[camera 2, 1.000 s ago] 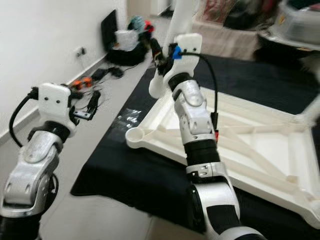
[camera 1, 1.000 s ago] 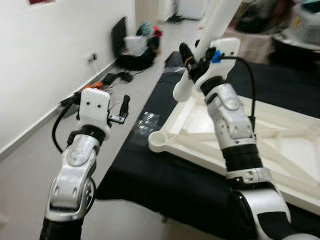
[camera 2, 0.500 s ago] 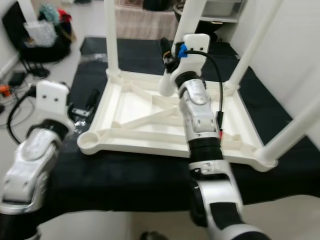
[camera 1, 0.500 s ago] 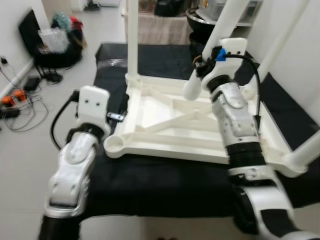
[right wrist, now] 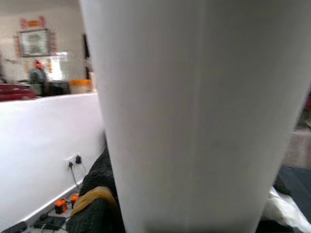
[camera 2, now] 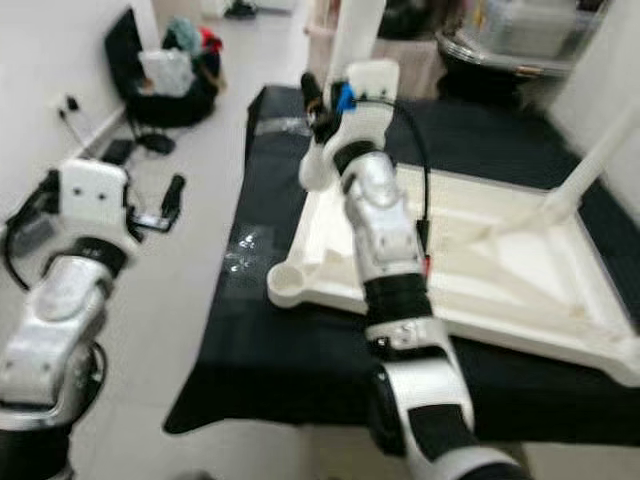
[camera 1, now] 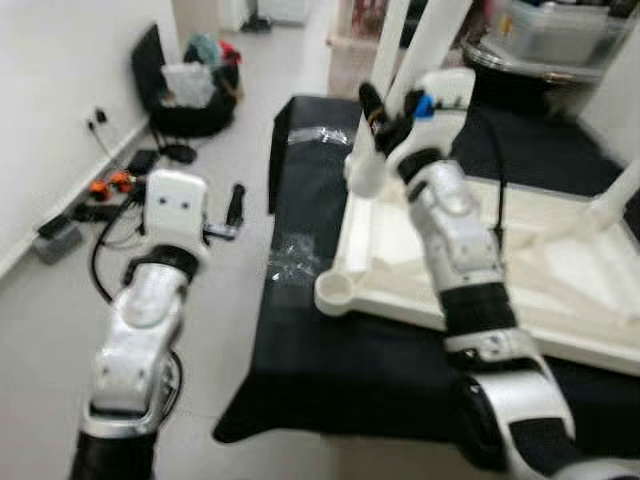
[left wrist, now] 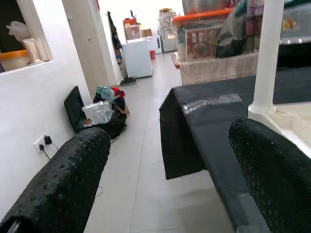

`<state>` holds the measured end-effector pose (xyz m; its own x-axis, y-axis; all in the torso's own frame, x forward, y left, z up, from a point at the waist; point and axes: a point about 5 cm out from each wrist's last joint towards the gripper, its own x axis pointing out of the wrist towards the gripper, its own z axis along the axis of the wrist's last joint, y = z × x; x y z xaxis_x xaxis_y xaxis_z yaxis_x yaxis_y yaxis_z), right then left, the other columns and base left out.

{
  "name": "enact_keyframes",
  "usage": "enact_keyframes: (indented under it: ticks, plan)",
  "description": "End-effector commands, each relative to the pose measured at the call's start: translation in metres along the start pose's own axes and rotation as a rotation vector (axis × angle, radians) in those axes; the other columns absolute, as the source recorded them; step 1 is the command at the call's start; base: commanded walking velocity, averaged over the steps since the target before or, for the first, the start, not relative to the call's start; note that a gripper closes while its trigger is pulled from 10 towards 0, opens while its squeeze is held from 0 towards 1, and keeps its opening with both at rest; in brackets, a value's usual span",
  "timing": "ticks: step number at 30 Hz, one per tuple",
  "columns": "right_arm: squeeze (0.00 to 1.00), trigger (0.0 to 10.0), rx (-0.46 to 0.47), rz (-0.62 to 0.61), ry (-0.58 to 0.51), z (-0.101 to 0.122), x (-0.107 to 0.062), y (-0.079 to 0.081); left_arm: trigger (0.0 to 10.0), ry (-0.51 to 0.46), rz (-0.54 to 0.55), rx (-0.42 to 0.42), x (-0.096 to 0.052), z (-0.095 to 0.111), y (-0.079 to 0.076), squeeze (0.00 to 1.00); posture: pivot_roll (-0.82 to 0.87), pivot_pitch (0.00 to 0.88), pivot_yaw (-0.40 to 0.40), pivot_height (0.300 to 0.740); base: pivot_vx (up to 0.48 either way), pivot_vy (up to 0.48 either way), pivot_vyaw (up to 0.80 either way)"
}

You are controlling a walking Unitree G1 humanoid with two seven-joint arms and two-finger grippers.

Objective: Building children table

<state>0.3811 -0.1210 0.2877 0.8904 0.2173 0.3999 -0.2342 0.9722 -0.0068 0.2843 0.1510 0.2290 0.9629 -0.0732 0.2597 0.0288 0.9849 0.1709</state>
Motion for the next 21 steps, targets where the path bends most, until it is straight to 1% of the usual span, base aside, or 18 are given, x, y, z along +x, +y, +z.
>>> enact_keyframes:
  ticks: [1, 5, 7, 10, 15, 20, 21]
  plan:
    - [0.0, 10.0, -0.002, -0.004, -0.009, 0.0056, 0.0013, -0.0054, 10.0, -0.001, -0.012, 0.0, -0.0003, 0.0006, -0.0033, 0.0, 0.06, 0.052, -0.073, 0.74, 0.0, 0.0, 0.0]
    - [0.0, 10.0, -0.005, -0.002, 0.013, 0.0036, 0.0023, -0.0097, 10.0, 0.004, -0.015, 0.0, -0.002, -0.001, -0.0038, 0.0, 0.06, 0.059, -0.075, 0.74, 0.0, 0.0, 0.0]
    - [0.0, 10.0, 0.012, -0.01, 0.021, 0.0028, 0.0026, -0.0125, 10.0, 0.01, -0.014, -0.005, -0.0034, -0.0023, -0.0035, 0.0, 0.06, 0.059, -0.075, 0.74, 0.0, 0.0, 0.0]
    - [0.0, 10.0, 0.017, -0.012, 0.023, 0.0028, 0.0027, -0.0132, 10.0, 0.018, -0.012, -0.006, -0.0046, -0.0034, -0.0035, 0.0, 0.06, 0.064, -0.076, 0.74, 0.0, 0.0, 0.0]
    - [0.0, 10.0, 0.019, -0.01, 0.028, 0.0014, 0.002, -0.0128, 10.0, 0.021, -0.025, 0.018, -0.0072, -0.0048, -0.006, 0.0, 0.06, 0.068, -0.076, 0.74, 0.0, 0.0, 0.0]
    - [0.0, 10.0, 0.021, -0.009, 0.026, 0.0019, 0.0021, -0.0121, 10.0, 0.023, -0.026, 0.031, -0.0057, -0.0047, -0.0069, 0.0, 0.06, 0.067, -0.076, 0.74, 0.0, -0.422, 0.0]
    - [0.0, 10.0, 0.021, -0.009, 0.025, 0.0023, 0.0023, -0.0123, 10.0, 0.026, -0.014, 0.024, -0.0046, -0.0044, -0.0059, 0.0, 0.06, 0.067, -0.076, 0.74, 0.0, 0.0, 0.0]
